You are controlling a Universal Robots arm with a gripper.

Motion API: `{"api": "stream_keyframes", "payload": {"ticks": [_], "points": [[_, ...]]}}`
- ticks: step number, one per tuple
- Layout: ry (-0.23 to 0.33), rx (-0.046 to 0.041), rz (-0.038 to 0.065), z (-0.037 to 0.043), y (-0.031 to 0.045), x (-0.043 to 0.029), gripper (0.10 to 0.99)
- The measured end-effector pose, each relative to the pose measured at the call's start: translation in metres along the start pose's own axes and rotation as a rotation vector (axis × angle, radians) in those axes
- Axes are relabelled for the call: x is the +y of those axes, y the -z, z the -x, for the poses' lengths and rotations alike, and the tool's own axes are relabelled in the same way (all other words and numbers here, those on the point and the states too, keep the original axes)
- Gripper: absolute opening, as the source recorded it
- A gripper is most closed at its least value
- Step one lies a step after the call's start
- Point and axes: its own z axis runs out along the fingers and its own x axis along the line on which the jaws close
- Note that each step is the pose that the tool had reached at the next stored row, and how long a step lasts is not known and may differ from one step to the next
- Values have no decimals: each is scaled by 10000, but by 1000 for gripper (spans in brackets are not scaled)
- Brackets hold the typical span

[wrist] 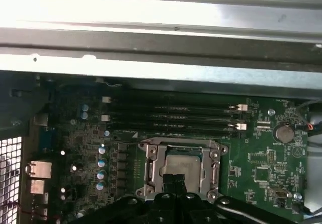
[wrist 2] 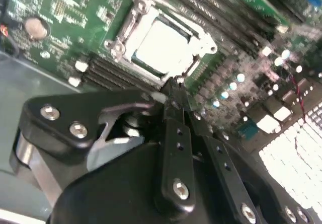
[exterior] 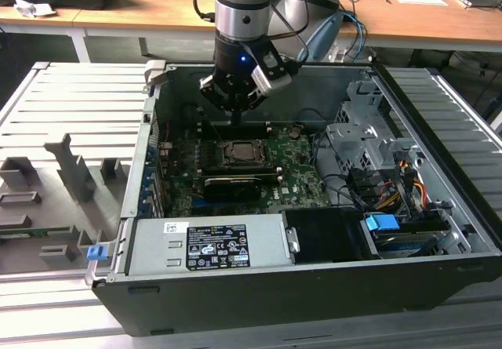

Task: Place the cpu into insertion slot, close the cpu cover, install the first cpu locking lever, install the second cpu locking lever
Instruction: 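Install the first cpu locking lever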

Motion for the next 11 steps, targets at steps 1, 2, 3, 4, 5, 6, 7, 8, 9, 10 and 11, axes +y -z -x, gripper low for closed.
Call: {"api": "stream_keyframes", "payload": {"ticks": [1, 2, 3, 4, 5, 6, 7, 8, 9, 10, 11], "points": [[0, -35, -3, -70, -8, 4, 106], [1, -59, -4, -139, -17, 8, 106], [1, -70, -4, -186, -22, 10, 106], [1, -78, -5, -250, -28, 14, 106], [1, -79, -5, -310, -32, 17, 106], [1, -79, -6, -354, -35, 20, 106], [1, -85, -5, -441, -42, 25, 106], [1, -87, -5, -502, -47, 28, 106], [2, -89, -6, -547, -51, 31, 106], [0, -94, -7, -644, -64, 37, 106], [2, -101, -4, -669, -75, 44, 106]]}}
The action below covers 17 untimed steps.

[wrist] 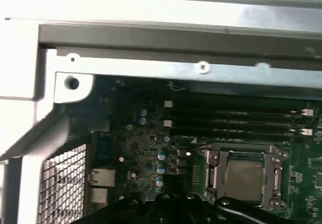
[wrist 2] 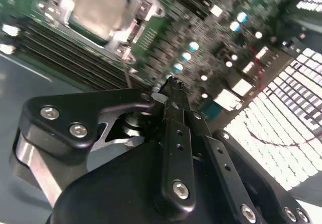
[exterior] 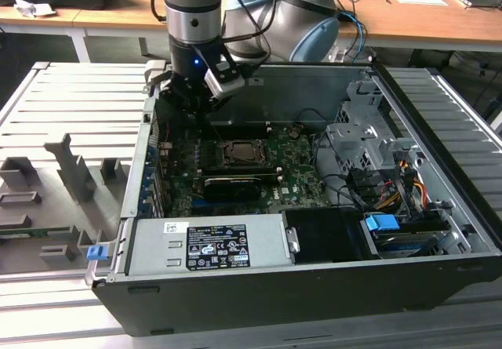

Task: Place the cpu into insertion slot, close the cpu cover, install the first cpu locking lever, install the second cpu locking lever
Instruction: 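Install the first cpu locking lever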

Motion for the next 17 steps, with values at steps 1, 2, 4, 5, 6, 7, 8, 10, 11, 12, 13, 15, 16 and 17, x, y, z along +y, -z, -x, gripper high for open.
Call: {"api": "stream_keyframes", "payload": {"ticks": [1, 2, 4, 5, 6, 7, 8, 10, 11, 12, 13, 15, 16, 17], "points": [[-1, 1, -2, -9, -10, 13, 106], [-1, 0, -3, -9, -28, 39, 106], [0, 0, -3, -7, -44, 89, 106], [0, 0, -3, -5, -48, 106, 106], [0, 1, -4, -1, -51, 128, 106], [2, 0, -4, 23, -54, 148, 106], [0, 0, -5, 52, -57, 164, 106], [0, 1, -6, 111, -60, 174, 106], [-1, 1, -7, 138, -60, 175, 106], [-1, 0, -7, 159, -60, 175, 106], [-1, 0, -7, 203, -61, 174, 106], [0, 1, -7, 273, -64, 171, 106], [-2, 1, -7, 311, -65, 170, 106], [1, 1, -7, 358, -71, 167, 106]]}}
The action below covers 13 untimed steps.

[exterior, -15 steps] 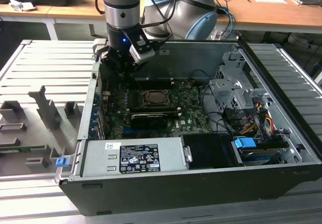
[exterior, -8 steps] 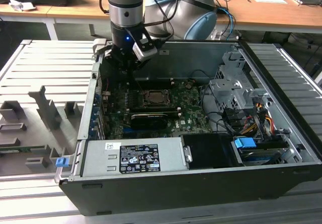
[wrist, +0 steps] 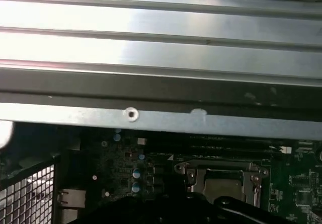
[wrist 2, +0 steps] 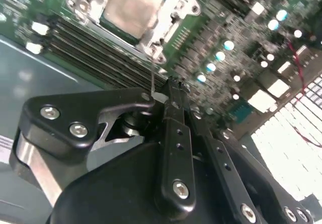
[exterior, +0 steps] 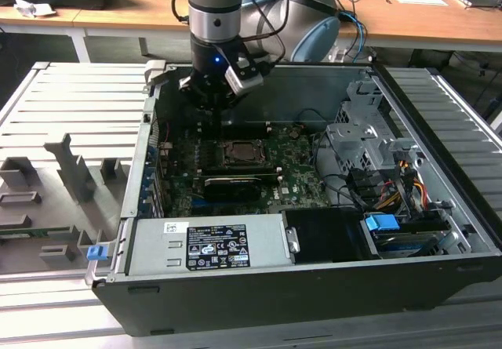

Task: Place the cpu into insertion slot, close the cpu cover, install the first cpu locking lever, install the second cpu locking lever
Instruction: 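Install the first cpu locking lever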

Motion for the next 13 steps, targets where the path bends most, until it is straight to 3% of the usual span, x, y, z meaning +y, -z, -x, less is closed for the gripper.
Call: {"api": "stream_keyframes", "payload": {"ticks": [4, 6, 9, 11, 13], "points": [[-1, -1, 0, 123, -47, -8, 106], [-2, 1, -2, 252, -92, -16, 106], [-2, -5, 41, 376, -116, -23, 106], [1, -8, 118, 407, -149, -24, 106], [69, -15, 120, 407, -173, -18, 106]]}}
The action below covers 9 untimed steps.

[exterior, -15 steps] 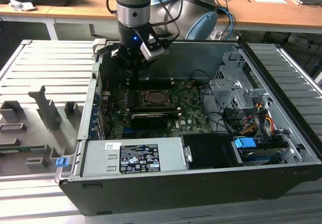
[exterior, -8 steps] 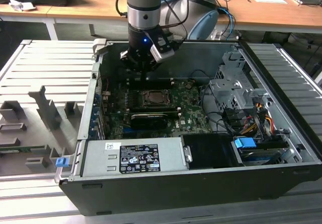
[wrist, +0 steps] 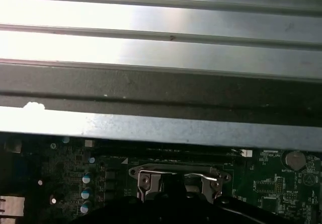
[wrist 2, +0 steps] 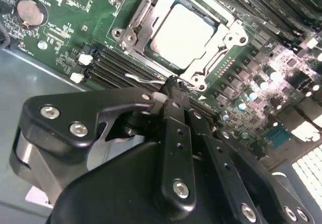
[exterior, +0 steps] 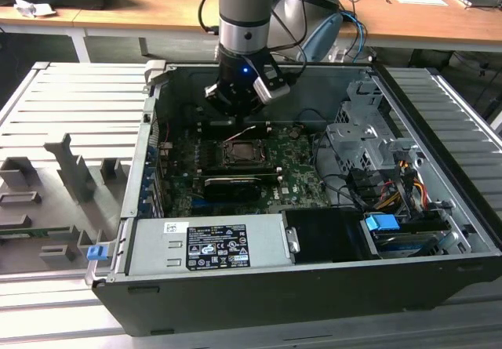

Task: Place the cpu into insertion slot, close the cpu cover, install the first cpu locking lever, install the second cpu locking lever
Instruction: 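Install the first cpu locking lever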

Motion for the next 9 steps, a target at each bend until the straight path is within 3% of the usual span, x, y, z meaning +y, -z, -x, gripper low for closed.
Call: {"api": "stream_keyframes", "payload": {"ticks": [1, 5, 9], "points": [[29, -23, 5, -3, -8, 0, 106], [70, -48, 200, -5, -26, 1, 106], [107, -47, 231, -3, -70, 17, 106]]}}
